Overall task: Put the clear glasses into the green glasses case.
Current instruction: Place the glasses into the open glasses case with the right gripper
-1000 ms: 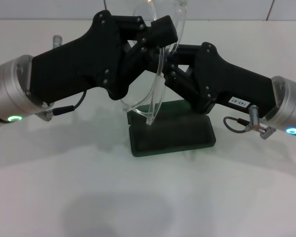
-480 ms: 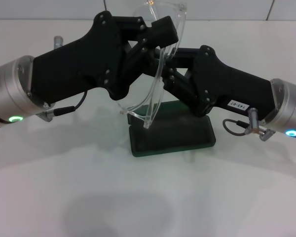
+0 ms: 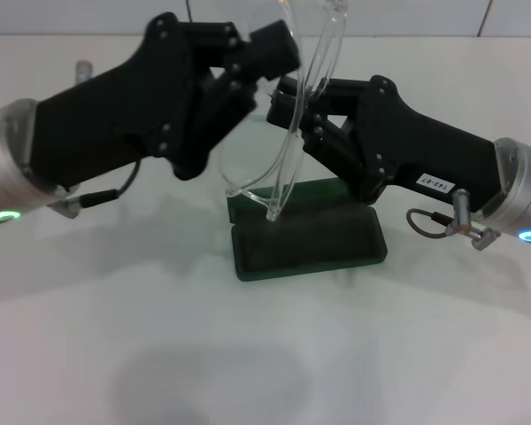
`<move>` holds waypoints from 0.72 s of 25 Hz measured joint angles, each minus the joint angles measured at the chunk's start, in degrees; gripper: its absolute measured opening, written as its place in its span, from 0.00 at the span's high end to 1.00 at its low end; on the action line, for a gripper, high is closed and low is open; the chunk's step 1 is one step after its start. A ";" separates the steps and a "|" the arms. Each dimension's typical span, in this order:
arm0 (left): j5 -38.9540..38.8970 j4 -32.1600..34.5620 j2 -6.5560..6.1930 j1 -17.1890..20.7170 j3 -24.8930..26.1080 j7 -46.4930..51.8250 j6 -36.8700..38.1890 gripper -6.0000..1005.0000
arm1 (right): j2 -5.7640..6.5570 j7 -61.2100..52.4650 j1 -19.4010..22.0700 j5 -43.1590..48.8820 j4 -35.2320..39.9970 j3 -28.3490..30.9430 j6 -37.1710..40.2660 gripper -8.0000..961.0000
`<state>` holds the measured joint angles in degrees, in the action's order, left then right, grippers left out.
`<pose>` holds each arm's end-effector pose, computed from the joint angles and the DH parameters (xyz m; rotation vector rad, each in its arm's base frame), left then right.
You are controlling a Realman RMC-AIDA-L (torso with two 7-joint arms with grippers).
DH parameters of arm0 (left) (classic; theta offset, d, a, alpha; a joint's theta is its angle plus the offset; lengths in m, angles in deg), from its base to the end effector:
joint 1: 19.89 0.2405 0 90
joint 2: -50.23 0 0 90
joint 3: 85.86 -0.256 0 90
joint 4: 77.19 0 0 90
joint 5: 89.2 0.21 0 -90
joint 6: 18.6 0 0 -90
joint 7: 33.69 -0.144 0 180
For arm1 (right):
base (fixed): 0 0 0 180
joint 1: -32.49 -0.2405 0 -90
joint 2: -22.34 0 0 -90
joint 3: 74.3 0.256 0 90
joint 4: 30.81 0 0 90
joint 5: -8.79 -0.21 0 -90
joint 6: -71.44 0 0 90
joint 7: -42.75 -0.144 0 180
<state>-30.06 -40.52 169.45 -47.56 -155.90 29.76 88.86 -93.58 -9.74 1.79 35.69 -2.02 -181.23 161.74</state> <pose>-0.1570 0.2935 0.0205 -2.5087 0.0566 -1.7399 0.1507 0.3047 -0.0365 -2.5131 0.1730 1.6282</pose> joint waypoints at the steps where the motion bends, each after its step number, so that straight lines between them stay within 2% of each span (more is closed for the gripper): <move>1: -0.04 0.03 -0.09 0.28 0.54 0.11 0.47 0.96 | 0.01 0.04 0.00 0.00 0.02 0.01 0.00 0.88; 4: -0.06 0.07 -0.74 1.81 3.32 0.57 2.23 0.96 | 0.24 -0.12 0.08 0.02 0.41 0.03 0.02 0.88; 6: -0.08 0.08 -1.75 3.35 5.44 1.50 3.37 0.96 | 0.89 -0.64 0.62 0.39 2.09 0.22 0.05 0.88; 9: 0.18 0.06 -3.76 5.91 7.89 3.41 4.16 0.96 | 2.41 -2.92 1.92 2.60 6.23 2.06 -0.23 0.88; 10: 0.95 -0.26 -5.10 7.52 8.21 4.24 4.22 0.96 | 2.87 -4.14 2.32 3.82 7.71 3.04 -0.38 0.88; 11: 0.95 -0.26 -5.10 7.52 8.21 4.24 4.22 0.96 | 3.36 -6.67 2.96 6.46 10.01 4.92 -0.68 0.88; 14: 3.18 -0.51 -6.49 9.98 8.26 4.83 4.22 0.96 | 3.98 -14.15 5.53 16.08 18.48 11.10 -2.03 0.88; 16: 4.70 -0.52 -6.72 11.32 8.29 4.86 4.16 0.96 | 3.84 -20.03 7.43 24.22 25.21 15.02 -3.54 0.88; 18: 6.03 -0.54 -6.83 12.31 8.41 4.75 4.07 0.96 | 3.29 -28.92 9.29 36.56 35.74 19.66 -5.15 0.88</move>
<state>-24.03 -41.07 162.62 -35.25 -147.49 34.51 92.93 -90.29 -38.67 11.08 72.25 33.72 -161.57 156.59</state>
